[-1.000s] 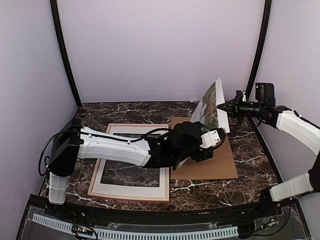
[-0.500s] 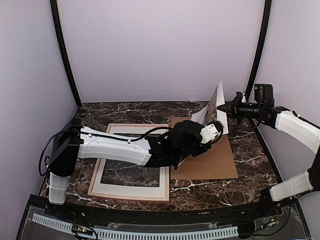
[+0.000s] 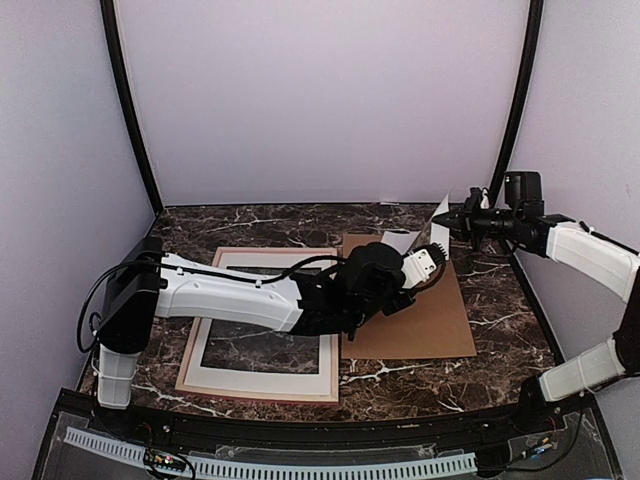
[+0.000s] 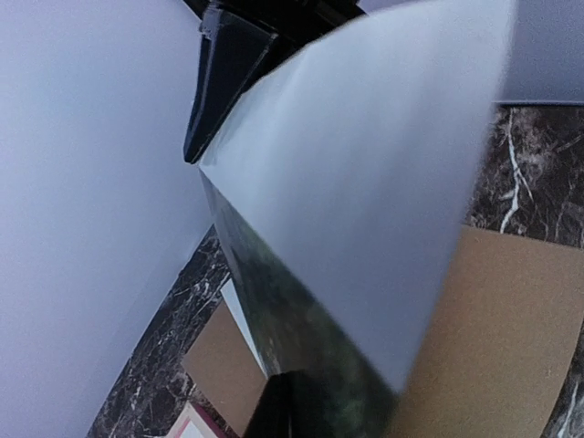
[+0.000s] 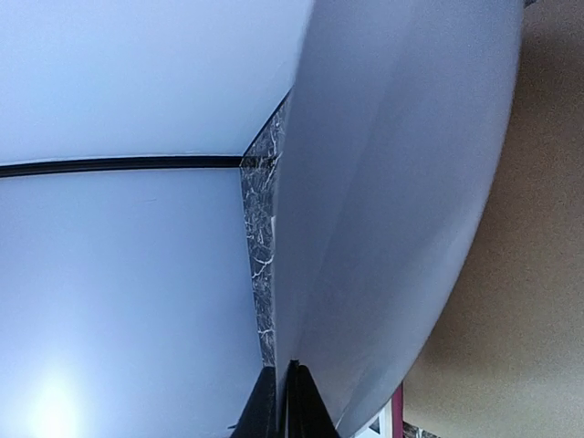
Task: Put the photo into the frame
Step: Pass from the right arm to the left, then turn over the photo, then pass from the left arm to the right, then place the photo on the mat board.
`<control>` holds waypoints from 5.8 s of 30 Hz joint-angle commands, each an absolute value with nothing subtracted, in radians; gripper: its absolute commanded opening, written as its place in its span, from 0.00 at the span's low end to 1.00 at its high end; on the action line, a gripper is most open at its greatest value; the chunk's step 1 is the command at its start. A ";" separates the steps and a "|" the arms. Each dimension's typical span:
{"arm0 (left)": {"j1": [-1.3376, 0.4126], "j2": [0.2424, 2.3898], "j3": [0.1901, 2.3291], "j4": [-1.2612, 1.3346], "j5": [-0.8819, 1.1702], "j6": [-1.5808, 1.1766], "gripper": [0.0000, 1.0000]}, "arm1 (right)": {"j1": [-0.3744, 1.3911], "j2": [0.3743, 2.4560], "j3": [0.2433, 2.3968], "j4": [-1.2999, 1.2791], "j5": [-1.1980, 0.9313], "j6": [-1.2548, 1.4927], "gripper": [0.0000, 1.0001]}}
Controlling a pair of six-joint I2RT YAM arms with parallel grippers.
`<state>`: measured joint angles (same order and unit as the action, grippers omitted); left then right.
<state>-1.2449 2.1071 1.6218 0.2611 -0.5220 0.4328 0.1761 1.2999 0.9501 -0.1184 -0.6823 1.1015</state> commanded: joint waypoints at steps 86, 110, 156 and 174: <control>-0.564 0.968 0.438 0.152 -0.046 -1.237 0.00 | 0.665 1.935 1.057 0.186 -0.446 1.034 0.68; -0.568 0.977 0.413 0.146 -0.012 -1.205 0.10 | 0.632 1.969 1.057 0.355 -0.406 1.105 0.38; -0.634 0.961 0.389 -0.050 0.162 -1.107 0.60 | 0.431 2.140 1.308 0.106 -0.668 0.737 0.00; -0.632 0.814 0.447 -0.326 -0.043 -0.966 0.86 | 0.419 2.184 1.492 -0.204 -0.767 0.504 0.00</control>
